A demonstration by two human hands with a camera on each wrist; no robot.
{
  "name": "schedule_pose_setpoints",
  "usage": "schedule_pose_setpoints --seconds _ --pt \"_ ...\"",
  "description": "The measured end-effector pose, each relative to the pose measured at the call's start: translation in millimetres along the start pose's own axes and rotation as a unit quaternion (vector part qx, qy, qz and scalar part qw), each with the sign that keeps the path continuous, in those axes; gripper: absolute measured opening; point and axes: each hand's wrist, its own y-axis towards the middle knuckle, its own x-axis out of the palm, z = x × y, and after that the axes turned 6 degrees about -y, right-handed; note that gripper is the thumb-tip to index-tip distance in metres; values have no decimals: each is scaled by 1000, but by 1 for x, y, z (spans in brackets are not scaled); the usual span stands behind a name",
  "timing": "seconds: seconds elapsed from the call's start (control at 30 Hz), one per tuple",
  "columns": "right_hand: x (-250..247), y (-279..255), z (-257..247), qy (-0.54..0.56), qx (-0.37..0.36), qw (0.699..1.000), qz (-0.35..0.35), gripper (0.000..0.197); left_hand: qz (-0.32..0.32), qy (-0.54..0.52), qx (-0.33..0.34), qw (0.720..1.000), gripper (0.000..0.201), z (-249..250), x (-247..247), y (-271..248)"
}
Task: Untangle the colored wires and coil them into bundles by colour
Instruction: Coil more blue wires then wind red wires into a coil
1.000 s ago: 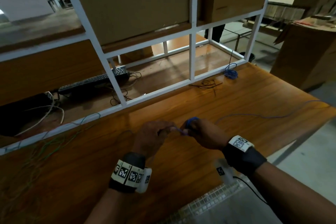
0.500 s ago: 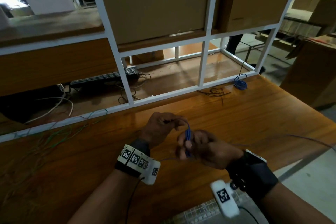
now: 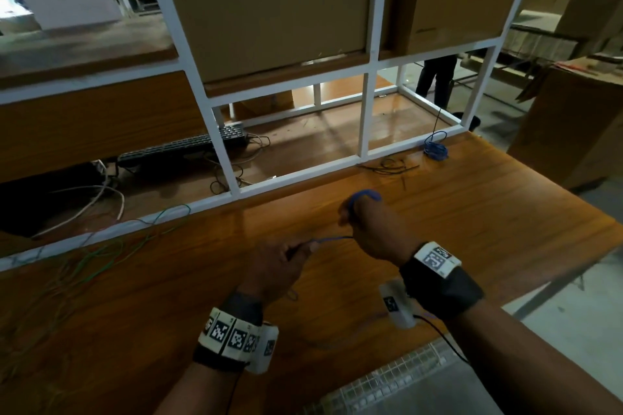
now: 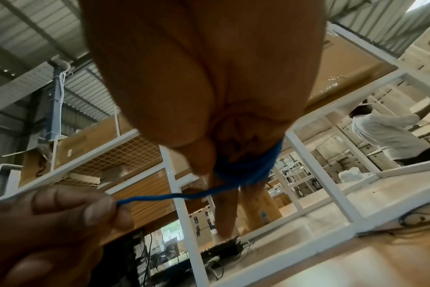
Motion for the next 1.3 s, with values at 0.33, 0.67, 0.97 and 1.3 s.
schedule_pose_setpoints --seconds 0.33,0.67,0.97,1.3 --pt "-20 -38 -39 283 -35 884 -370 39 4 -143 115 983 11 24 -35 25" --pt "-44 -26 -75 844 -48 468 -259 29 15 -368 41 929 12 56 15 30" --pt "-80 -8 -40 352 62 903 239 33 -117 -199 -115 966 20 52 28 2" --pt "-71 -22 -24 -29 29 999 11 21 0 65 36 997 16 59 -20 22"
